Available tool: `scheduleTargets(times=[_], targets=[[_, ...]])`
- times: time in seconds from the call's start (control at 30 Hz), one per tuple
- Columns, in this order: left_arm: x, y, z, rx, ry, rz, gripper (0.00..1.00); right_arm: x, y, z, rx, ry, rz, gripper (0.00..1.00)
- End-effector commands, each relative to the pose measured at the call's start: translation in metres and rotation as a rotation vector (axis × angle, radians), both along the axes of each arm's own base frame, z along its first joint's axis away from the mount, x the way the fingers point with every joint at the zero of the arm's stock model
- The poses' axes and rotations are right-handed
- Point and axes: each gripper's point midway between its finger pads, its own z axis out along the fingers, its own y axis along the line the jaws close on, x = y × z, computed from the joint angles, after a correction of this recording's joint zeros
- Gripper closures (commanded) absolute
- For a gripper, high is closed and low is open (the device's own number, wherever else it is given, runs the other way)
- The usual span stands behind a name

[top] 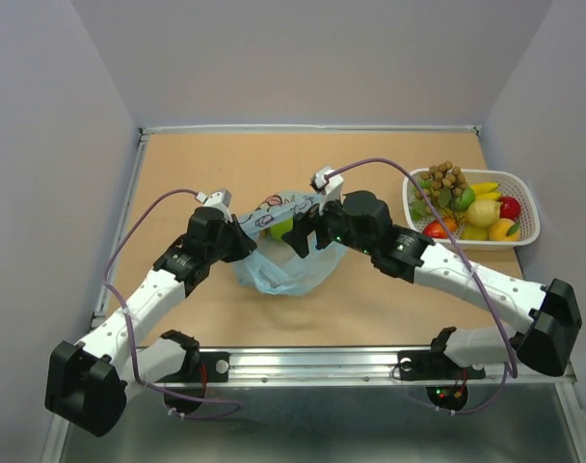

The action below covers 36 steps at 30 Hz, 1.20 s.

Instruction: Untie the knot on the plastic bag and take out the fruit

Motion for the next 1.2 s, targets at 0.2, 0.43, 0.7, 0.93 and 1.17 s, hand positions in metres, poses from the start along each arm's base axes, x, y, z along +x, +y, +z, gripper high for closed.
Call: scheduleTargets(times=[0.2, 0.43, 0.7, 0.93, 1.17], targets=[[0.006, -0.010, 0.030, -0.059, -0.077, -0.007, 1.00, 0.008, 0.037, -0.077, -0.079, 0.099, -0.035, 0.07], [-0.003, -0.010, 0.022, -0.056, -0.052, -0.016, 1.00, 0.065, 0.041, -0.110, -0.117, -0.022, -0.248, 0.04], [0.002, -0.014, 0.036, -0.048, -0.071, -0.026, 1.00, 0.114, 0.046, -0.140, -0.120, -0.099, -0.382, 0.00], [0.000, -0.023, 0.034, -0.045, -0.049, -0.052, 1.00, 0.133, 0.061, -0.142, -0.105, -0.167, -0.331, 0.04], [-0.003, -0.025, 0.028, -0.038, -0.028, -0.051, 1.00, 0.139, 0.075, -0.153, -0.115, -0.185, -0.287, 0.54]])
